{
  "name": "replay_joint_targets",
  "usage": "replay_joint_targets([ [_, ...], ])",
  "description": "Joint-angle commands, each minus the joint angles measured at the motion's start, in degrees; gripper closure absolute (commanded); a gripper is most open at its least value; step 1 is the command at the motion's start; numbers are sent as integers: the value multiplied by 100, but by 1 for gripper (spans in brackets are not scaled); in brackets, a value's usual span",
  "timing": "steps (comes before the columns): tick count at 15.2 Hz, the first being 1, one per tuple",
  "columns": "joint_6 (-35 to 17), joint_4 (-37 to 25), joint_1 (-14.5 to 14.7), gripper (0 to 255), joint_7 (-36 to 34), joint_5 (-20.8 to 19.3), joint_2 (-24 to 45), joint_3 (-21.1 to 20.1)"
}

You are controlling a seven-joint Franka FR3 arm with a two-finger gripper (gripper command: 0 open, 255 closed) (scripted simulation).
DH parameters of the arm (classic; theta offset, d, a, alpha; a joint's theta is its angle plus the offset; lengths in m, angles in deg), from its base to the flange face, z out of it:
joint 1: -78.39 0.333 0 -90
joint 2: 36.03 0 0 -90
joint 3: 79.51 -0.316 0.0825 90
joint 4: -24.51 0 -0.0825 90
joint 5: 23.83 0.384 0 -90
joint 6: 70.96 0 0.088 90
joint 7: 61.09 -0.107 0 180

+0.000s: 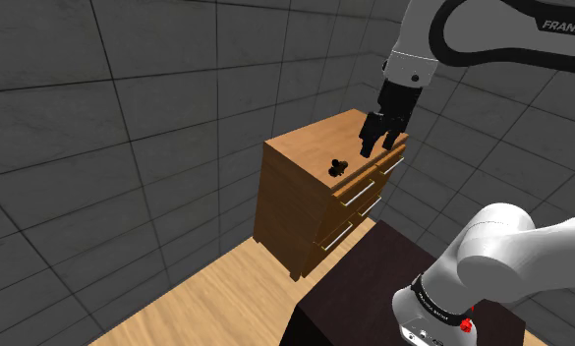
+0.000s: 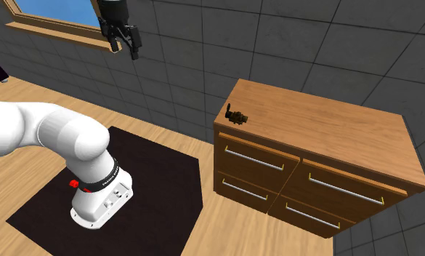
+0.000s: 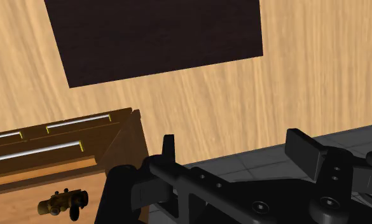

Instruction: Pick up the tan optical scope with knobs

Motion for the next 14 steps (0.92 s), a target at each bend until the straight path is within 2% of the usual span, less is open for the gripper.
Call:
replay_joint_targets([
  [1, 0, 0, 0, 0, 0, 0, 0, 0],
  [7, -965, 121, -316, 0, 108, -230, 833, 312],
  [14, -2005, -32, -640, 0, 220, -396, 2000, 691],
])
